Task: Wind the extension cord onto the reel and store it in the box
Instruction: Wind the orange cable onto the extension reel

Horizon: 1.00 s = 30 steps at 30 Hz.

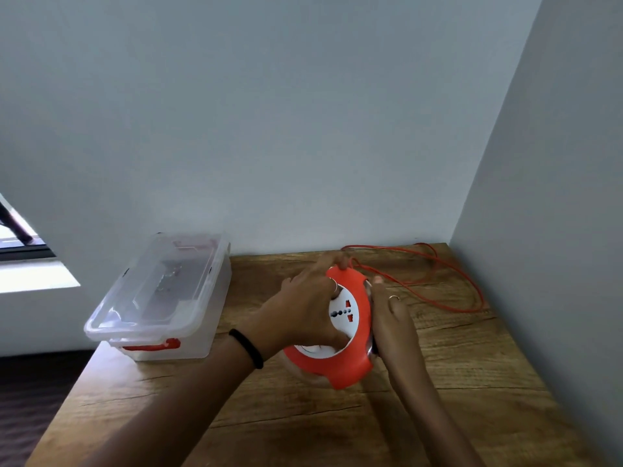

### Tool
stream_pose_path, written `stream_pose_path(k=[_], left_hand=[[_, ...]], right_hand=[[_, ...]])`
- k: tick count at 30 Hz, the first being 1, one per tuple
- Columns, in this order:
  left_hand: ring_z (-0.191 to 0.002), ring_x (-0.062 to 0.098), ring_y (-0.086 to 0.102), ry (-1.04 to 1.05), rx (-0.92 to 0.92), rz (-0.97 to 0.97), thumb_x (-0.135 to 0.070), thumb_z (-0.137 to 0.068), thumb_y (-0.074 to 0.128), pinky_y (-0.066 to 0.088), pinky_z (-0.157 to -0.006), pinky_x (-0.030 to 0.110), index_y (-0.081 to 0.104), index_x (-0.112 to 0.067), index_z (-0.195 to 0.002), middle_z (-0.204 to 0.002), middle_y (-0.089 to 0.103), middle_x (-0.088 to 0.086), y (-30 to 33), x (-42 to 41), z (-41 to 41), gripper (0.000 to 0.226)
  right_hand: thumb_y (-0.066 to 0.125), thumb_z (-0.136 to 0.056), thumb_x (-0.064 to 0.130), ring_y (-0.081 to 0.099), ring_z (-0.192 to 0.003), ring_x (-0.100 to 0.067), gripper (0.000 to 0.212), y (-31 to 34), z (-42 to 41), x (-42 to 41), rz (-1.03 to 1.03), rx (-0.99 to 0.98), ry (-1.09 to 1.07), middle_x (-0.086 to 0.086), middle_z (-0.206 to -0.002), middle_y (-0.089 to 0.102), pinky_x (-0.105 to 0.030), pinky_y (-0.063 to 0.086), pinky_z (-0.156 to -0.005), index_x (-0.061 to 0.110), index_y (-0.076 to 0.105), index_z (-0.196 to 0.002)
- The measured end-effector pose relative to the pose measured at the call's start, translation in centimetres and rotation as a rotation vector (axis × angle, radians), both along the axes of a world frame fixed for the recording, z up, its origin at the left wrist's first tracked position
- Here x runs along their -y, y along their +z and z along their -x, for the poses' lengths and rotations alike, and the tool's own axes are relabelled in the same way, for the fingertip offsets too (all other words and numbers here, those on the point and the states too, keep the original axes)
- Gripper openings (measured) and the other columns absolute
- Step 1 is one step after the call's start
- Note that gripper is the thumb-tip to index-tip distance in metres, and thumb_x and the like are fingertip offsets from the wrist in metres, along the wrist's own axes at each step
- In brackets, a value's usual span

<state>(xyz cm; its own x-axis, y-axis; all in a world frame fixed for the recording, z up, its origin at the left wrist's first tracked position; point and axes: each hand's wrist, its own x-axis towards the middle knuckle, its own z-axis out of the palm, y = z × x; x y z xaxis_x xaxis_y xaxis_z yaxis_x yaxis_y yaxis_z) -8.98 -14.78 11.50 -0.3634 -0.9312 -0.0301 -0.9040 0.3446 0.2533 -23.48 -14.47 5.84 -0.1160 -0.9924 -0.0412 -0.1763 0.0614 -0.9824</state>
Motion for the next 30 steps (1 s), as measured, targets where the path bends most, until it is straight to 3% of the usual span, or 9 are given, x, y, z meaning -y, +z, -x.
stream_pose_path(k=[3,7,11,14,18,21,26,30], left_hand=[[-0.111,0.021,0.049,0.018,0.064,0.009,-0.053,-0.063,0.077,0.045,-0.094,0.049,0.066,-0.013,-0.099,-0.145,0.024,-0.007,0.4,-0.3,0.1,0.055],[-0.132,0.021,0.034,0.013,0.189,0.019,-0.054,-0.072,0.071,0.033,-0.105,0.050,0.055,-0.019,-0.125,-0.155,0.010,-0.007,0.8,-0.6,0.1,0.065],[-0.140,0.019,0.023,0.027,0.012,0.027,-0.045,-0.075,0.073,0.031,-0.110,0.047,0.050,-0.024,-0.133,-0.156,0.002,-0.012,1.4,-0.9,-0.4,0.066],[-0.136,0.016,0.029,0.100,-0.159,0.089,-0.036,-0.078,0.073,0.036,-0.107,0.038,0.054,-0.025,-0.130,-0.152,0.015,-0.011,2.7,-1.5,-0.8,0.056],[-0.120,0.015,0.046,0.225,-0.099,0.182,-0.038,-0.086,0.063,0.040,-0.100,0.031,0.049,-0.022,-0.134,-0.133,0.047,-0.006,2.9,-2.5,-0.4,0.052],[-0.115,0.014,0.054,0.269,-0.069,0.171,-0.043,-0.087,0.059,0.045,-0.097,0.033,0.048,-0.025,-0.135,-0.123,0.059,-0.007,2.5,-3.2,0.2,0.052],[-0.118,0.016,0.054,0.338,-0.014,0.151,-0.056,-0.088,0.053,0.045,-0.093,0.033,0.037,-0.027,-0.143,-0.131,0.058,-0.005,2.2,-3.7,1.3,0.064],[-0.126,0.016,0.047,0.352,-0.087,0.090,-0.051,-0.090,0.051,0.044,-0.096,0.033,0.028,-0.033,-0.147,-0.143,0.047,-0.006,2.1,-4.1,2.0,0.064]], right_hand=[[0.043,-0.096,0.048,0.042,-0.037,0.000,0.047,-0.5,-0.5,-1.5,0.056,0.019,-0.008,0.012,-0.037,0.044,-0.013,0.032,-0.041,0.022,0.043,-0.056],[0.044,-0.094,0.048,0.042,-0.044,-0.009,0.052,-1.0,-0.8,-2.0,0.075,0.117,-0.058,0.010,-0.041,0.041,-0.019,0.035,-0.046,0.016,0.042,-0.054],[0.041,-0.092,0.056,0.051,-0.052,-0.014,0.054,-1.3,-1.0,-1.6,0.010,0.252,-0.057,0.001,-0.052,0.051,-0.027,0.041,-0.055,0.013,0.052,-0.062],[0.040,-0.091,0.058,0.059,-0.058,-0.013,0.050,-1.3,-0.7,-1.2,-0.001,0.306,-0.079,0.005,-0.055,0.059,-0.029,0.048,-0.060,0.018,0.058,-0.066],[0.040,-0.089,0.060,0.064,-0.065,-0.017,0.051,-1.0,-0.2,-0.9,0.003,0.315,-0.122,0.003,-0.061,0.064,-0.036,0.053,-0.069,0.017,0.059,-0.069],[0.040,-0.082,0.064,0.067,-0.070,-0.020,0.058,-0.7,-0.2,-1.0,0.014,0.316,-0.137,-0.003,-0.071,0.068,-0.036,0.053,-0.068,0.011,0.063,-0.080],[0.042,-0.079,0.069,0.066,-0.075,-0.035,0.067,-0.5,-0.5,-1.4,0.030,0.283,-0.152,-0.019,-0.080,0.068,-0.047,0.055,-0.074,0.005,0.063,-0.084],[0.042,-0.079,0.068,0.063,-0.069,-0.029,0.069,-0.3,-0.7,-1.7,0.028,0.282,-0.150,-0.020,-0.075,0.065,-0.044,0.055,-0.072,0.002,0.060,-0.086]])
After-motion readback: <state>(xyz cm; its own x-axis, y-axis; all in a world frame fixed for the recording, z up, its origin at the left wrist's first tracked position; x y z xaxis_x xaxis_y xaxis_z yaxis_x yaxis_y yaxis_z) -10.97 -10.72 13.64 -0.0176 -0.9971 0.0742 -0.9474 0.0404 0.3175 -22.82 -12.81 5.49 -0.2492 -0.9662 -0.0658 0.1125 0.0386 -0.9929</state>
